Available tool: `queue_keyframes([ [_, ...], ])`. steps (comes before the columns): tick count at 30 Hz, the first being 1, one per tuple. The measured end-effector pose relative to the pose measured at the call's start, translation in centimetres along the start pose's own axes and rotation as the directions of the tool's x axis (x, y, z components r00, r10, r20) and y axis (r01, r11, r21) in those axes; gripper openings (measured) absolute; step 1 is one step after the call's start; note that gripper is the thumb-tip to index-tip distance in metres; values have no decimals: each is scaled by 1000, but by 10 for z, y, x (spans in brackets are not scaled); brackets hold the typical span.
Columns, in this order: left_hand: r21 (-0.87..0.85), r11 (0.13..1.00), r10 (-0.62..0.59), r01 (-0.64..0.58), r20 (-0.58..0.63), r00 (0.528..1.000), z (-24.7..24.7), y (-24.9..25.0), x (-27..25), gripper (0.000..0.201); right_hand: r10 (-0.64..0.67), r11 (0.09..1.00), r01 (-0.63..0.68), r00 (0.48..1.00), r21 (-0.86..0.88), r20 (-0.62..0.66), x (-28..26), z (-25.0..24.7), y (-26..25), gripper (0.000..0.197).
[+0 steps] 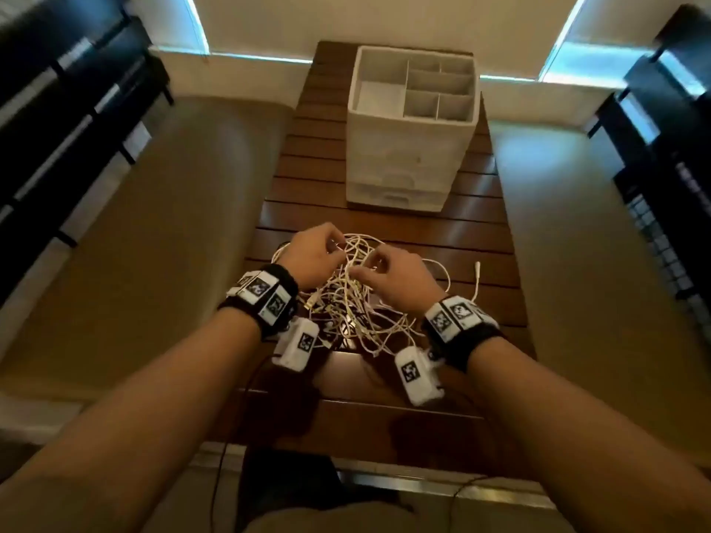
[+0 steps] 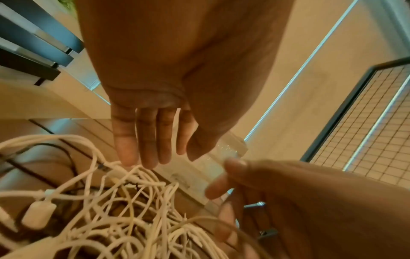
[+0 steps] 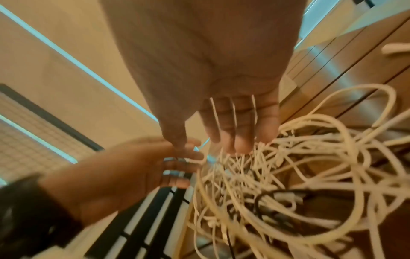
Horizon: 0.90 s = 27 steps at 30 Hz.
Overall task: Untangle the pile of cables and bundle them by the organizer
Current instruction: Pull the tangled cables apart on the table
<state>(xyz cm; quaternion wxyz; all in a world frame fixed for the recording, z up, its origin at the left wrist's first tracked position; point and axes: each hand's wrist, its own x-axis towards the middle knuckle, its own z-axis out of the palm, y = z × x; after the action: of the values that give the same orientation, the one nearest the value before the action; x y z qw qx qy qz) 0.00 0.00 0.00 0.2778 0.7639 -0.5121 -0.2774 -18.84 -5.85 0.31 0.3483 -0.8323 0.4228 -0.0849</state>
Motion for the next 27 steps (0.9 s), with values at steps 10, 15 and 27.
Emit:
queue_keyframes([
  [10, -247, 968, -33, 51, 76, 997, 14, -4, 11, 15, -62, 994, 61, 998, -88, -11, 28, 28, 4, 17],
  [15, -403, 910, 8, 95, 245, 969, 15, -2, -6, 41, -186, 978, 173, 977, -118, -108, 22, -14, -2, 20],
  [27, -134, 991, -5, 9, 28, 1000, 32, 3, -1, 21, -314, 818, 460, 860, 346, -402, -19, -132, -73, 27],
])
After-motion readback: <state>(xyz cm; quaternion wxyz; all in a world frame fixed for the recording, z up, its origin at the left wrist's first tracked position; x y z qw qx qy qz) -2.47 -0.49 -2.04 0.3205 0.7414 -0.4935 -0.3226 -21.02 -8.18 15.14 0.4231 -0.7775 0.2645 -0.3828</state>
